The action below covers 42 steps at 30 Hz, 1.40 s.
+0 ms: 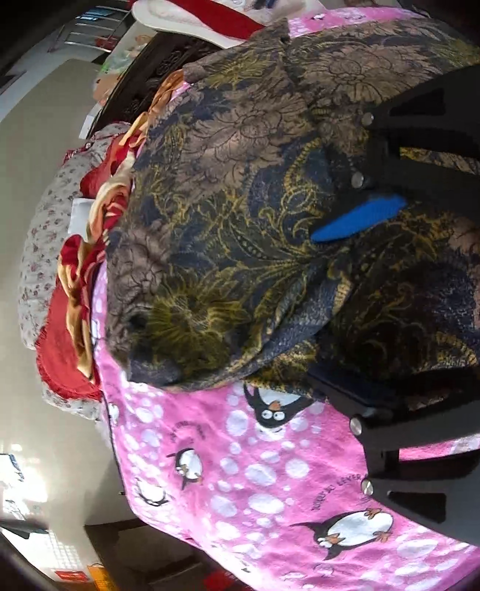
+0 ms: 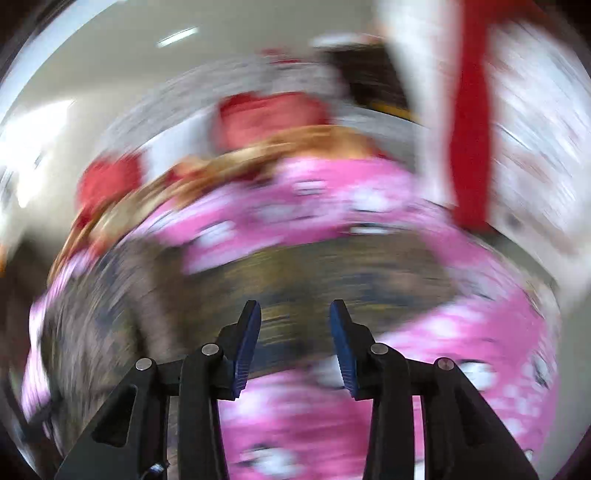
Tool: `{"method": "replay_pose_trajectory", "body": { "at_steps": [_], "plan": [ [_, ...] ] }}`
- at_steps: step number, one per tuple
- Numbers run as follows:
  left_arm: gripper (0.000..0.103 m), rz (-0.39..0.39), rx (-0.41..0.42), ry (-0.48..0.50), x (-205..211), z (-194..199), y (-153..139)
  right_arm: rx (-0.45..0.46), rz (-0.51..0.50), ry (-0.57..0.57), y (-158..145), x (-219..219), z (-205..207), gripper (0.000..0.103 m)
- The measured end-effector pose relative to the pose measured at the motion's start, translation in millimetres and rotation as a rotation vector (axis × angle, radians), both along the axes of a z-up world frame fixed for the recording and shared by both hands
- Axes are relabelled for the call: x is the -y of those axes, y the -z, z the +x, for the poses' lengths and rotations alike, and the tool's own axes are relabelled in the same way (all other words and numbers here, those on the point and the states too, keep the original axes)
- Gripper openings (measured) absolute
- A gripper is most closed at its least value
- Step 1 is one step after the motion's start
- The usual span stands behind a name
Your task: Fold small clothes
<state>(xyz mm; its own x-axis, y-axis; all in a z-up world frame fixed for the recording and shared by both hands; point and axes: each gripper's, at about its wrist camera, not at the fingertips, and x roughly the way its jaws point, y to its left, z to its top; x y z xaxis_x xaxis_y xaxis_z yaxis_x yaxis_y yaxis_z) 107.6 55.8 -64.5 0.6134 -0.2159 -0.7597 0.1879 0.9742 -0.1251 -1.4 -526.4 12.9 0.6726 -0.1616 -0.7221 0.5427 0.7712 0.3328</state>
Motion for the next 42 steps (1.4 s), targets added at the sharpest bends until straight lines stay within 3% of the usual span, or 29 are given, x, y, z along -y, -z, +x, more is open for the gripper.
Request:
{"method": "replay_pose_trajectory", "body": {
  "at_steps": [2, 6, 10, 14, 15, 17, 18, 20, 29, 32, 37, 42],
  "plan": [
    [0.077, -0.01, -0.001, 0.004, -1, 0, 1, 0.009, 0.173, 0.085, 20, 45, -14, 0.04],
    [0.078, 0.027, 0.001, 0.004, 4, -1, 2, 0.156, 0.42, 0.173, 56, 90, -35, 0.04],
    [0.079, 0.038, 0.001, 0.001, 6, 2, 2, 0.206, 0.49, 0.184, 80, 97, -25, 0.04],
    [0.08, 0.044, 0.0, -0.002, 6, 1, 3, 0.23, 0.495, 0.209, 93, 105, -19, 0.037],
    [0.08, 0.047, 0.001, -0.003, 7, 1, 3, 0.243, 0.495, 0.219, 94, 106, -18, 0.032],
    [0.081, 0.051, 0.001, -0.005, 7, 2, 3, 0.236, 0.467, 0.217, 89, 107, -23, 0.009],
    [0.081, 0.051, 0.001, -0.005, 7, 2, 3, 0.231, 0.432, 0.206, 82, 106, -24, 0.007],
    [0.081, 0.05, 0.001, -0.005, 7, 2, 3, 0.235, 0.319, 0.17, 56, 104, -29, 0.007],
    [0.082, 0.049, 0.001, -0.006, 7, 1, 3, 0.28, -0.193, 0.091, -119, 97, -56, 0.006],
    [0.083, 0.056, 0.004, -0.005, 7, 1, 2, 0.289, -0.261, -0.013, -146, 68, -41, 0.006],
    [0.083, 0.047, 0.021, -0.016, 8, -4, -14, 0.333, -0.245, -0.273, -150, -26, 8, 0.006],
    [0.083, -0.053, 0.065, 0.028, 17, -10, -56, 0.344, -0.159, -0.562, -111, -161, 69, 0.006]
  ]
}}
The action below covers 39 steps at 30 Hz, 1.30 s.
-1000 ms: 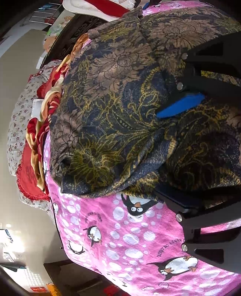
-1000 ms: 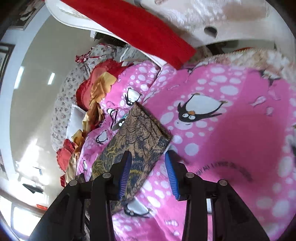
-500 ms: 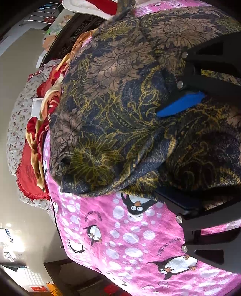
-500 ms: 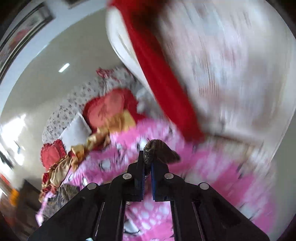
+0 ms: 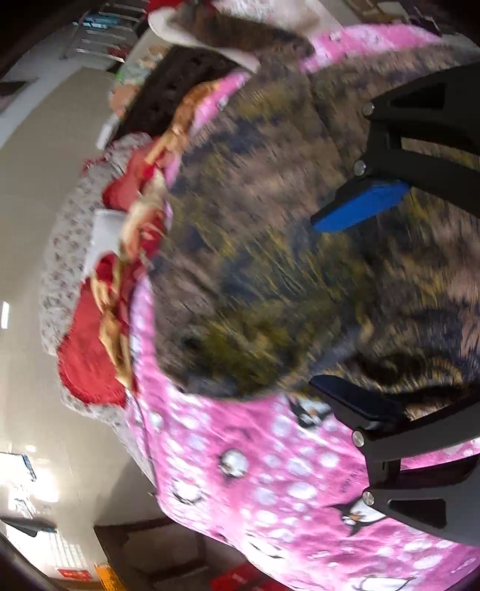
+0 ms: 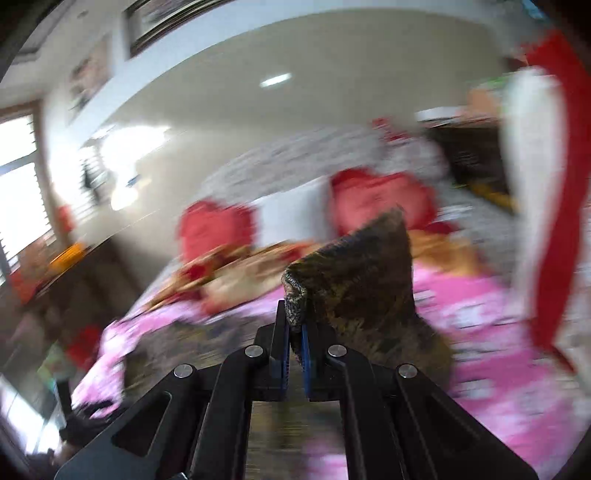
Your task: Fold small clothes
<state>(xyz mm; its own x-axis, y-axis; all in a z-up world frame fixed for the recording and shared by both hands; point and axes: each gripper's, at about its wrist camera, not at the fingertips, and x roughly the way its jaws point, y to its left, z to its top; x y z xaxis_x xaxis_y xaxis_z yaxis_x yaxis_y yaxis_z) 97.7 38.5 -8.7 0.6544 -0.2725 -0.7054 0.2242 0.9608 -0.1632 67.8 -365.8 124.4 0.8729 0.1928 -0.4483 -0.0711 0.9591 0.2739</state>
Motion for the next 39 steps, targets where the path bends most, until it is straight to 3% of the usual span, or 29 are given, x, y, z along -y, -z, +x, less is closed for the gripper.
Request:
{"method": "replay_pose_trajectory", "body": {
  "at_steps": [3, 6, 8, 10, 14, 20, 22, 25, 27, 29, 34, 39],
  "plan": [
    [0.083, -0.08, -0.028, 0.059, 14, 8, -13, -0.046, 0.0, -0.111, 38, -67, 20, 0.006],
    [0.083, -0.126, -0.064, 0.084, 29, 18, -15, -0.143, -0.082, -0.186, 91, -126, 31, 0.006],
    [0.083, -0.188, -0.109, 0.105, 35, 25, -9, -0.212, -0.123, -0.204, 128, -147, 29, 0.006],
    [0.083, -0.203, -0.155, 0.138, 46, 29, -2, -0.245, -0.163, -0.219, 151, -159, 23, 0.006],
    [0.083, -0.298, -0.265, 0.27, 86, 43, 13, -0.209, -0.202, -0.241, 155, -167, 4, 0.006],
    [0.081, -0.362, -0.383, 0.303, 119, 64, 37, -0.155, -0.217, -0.252, 155, -165, -7, 0.007],
    [0.075, -0.383, -0.39, 0.296, 121, 67, 41, -0.153, -0.215, -0.253, 157, -166, -9, 0.007],
    [0.056, -0.4, -0.393, 0.278, 120, 71, 43, -0.153, -0.217, -0.244, 156, -165, -6, 0.007],
    [0.028, -0.397, -0.395, 0.262, 121, 75, 44, -0.16, -0.223, -0.241, 156, -166, -4, 0.008],
    [0.012, -0.391, -0.402, 0.256, 121, 76, 44, -0.168, -0.239, -0.24, 158, -168, -4, 0.01],
    [0.005, -0.336, -0.354, 0.241, 127, 70, 38, -0.184, -0.232, -0.2, 153, -158, -24, 0.016],
    [0.003, -0.265, -0.269, 0.238, 129, 58, 27, -0.278, -0.184, -0.149, 161, -130, -62, 0.017]
  ]
}}
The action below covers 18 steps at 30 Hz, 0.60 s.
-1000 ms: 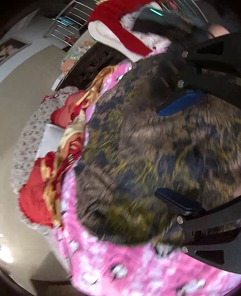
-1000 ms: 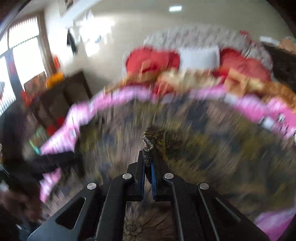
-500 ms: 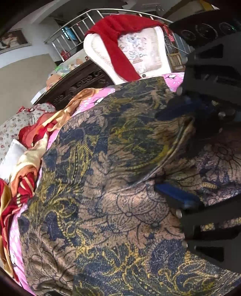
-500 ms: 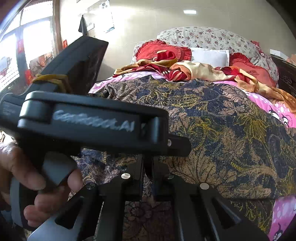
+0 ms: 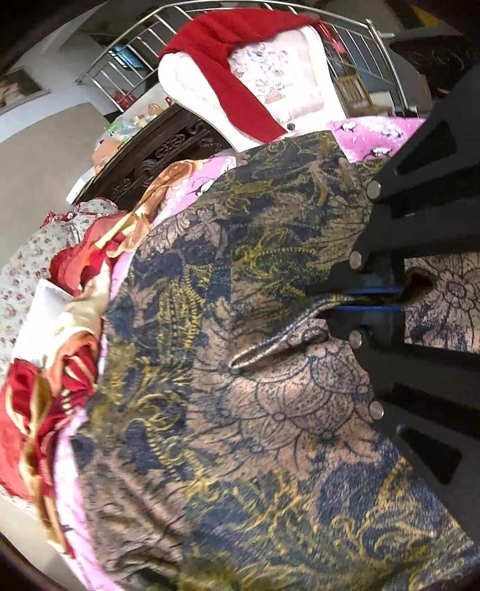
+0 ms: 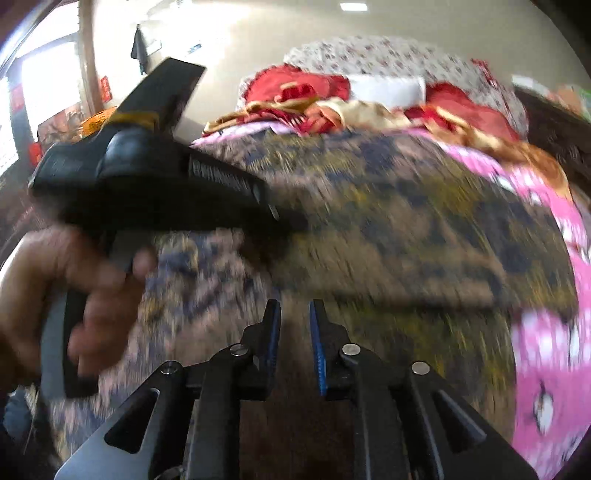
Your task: Fold small clothes
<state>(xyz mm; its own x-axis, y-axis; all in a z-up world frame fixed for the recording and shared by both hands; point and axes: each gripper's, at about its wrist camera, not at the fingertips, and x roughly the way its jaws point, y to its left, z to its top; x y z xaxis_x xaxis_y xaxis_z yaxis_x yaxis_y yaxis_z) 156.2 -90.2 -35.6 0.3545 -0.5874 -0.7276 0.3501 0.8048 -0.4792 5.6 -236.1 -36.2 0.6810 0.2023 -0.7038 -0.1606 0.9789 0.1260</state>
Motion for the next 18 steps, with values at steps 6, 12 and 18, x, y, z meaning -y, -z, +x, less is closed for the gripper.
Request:
{"method": "replay_pose_trajectory", "body": {
  "at_steps": [6, 12, 18],
  "plan": [
    [0.003, -0.058, 0.15, 0.092, -10, -27, -63, -0.037, -0.003, 0.128, 11, 16, -7, 0.017],
    [0.003, -0.092, 0.345, 0.142, -47, -49, -147, -0.039, -0.067, 0.141, 13, 6, -4, 0.017],
    [0.003, -0.018, 0.336, -0.031, -140, -43, -132, -0.041, -0.065, 0.142, 14, 7, -2, 0.017]
  ]
}}
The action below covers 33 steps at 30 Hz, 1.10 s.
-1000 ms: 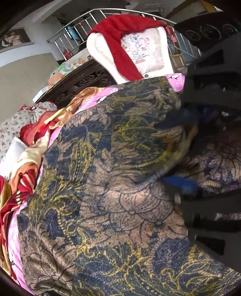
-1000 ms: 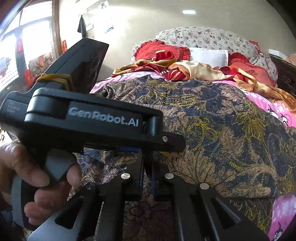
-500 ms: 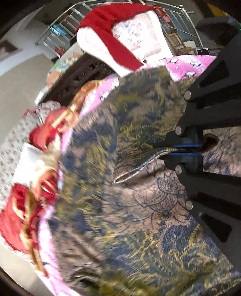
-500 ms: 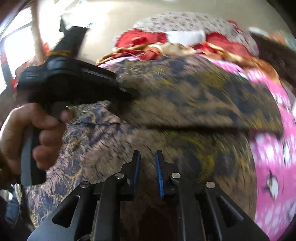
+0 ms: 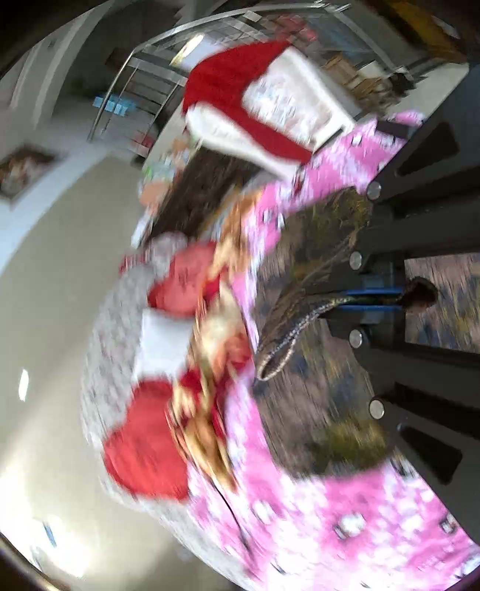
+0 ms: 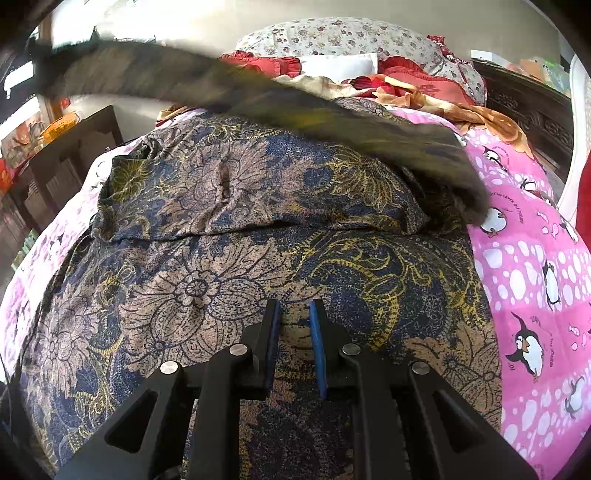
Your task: Fold small clothes
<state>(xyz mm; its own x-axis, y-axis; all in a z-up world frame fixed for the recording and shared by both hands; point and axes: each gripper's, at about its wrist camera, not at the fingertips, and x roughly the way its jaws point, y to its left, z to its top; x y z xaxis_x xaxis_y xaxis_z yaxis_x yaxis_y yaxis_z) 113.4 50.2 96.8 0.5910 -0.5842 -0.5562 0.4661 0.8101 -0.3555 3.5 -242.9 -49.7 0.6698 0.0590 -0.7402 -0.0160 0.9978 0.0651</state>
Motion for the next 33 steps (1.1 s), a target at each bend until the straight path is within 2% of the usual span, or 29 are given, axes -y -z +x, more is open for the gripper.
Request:
{"method": "replay_pose_trajectory", "body": {
  "at_steps": [2, 7, 10, 13, 14, 15, 17, 19, 22, 24, 26, 27, 28, 31, 33],
  "plan": [
    [0.003, -0.007, -0.07, -0.048, -19, 11, 24, -0.001, 0.0, -0.001, 0, 0, 0, 0.017],
    [0.003, 0.072, -0.234, -0.137, -42, 30, 106, -0.008, 0.004, 0.0, 1, 0, 1, 0.017],
    [0.006, 0.103, -0.296, -0.163, -44, 40, 135, -0.017, 0.003, 0.0, 2, 1, 3, 0.018],
    [0.024, 0.098, -0.288, -0.2, -53, 35, 138, -0.029, 0.012, -0.001, 2, 2, 5, 0.019],
    [0.035, 0.103, -0.277, -0.22, -55, 34, 134, -0.035, 0.022, -0.003, 2, 3, 6, 0.02],
    [0.04, 0.103, -0.246, -0.244, -60, 30, 128, -0.041, 0.043, -0.007, 2, 5, 8, 0.023],
    [0.041, 0.102, -0.2, -0.283, -67, 23, 120, -0.05, 0.105, -0.035, 2, 8, 10, 0.036],
    [0.04, 0.099, -0.153, -0.314, -69, 17, 110, -0.05, 0.17, -0.08, 1, 8, 9, 0.06],
    [0.039, 0.093, -0.12, -0.287, -56, 13, 99, -0.058, 0.19, -0.106, 1, 3, 10, 0.072],
    [0.039, 0.142, -0.096, -0.243, -32, 14, 101, -0.066, 0.184, -0.107, 0, -1, 11, 0.074],
    [0.039, 0.185, -0.089, -0.226, -19, 17, 110, -0.079, 0.172, -0.097, -3, -2, 13, 0.071],
    [0.039, 0.217, -0.095, -0.229, -13, 21, 117, -0.079, 0.15, -0.079, -8, -1, 14, 0.052],
    [0.039, 0.242, -0.101, -0.242, -10, 24, 124, -0.057, 0.126, -0.065, -15, 1, 16, 0.028],
    [0.037, 0.245, -0.155, -0.279, -11, 32, 141, 0.057, 0.082, -0.031, -44, 15, 27, 0.016],
    [0.037, 0.216, -0.17, -0.299, -14, 33, 145, 0.1, 0.029, -0.019, -59, 25, 44, 0.014]
  ]
}}
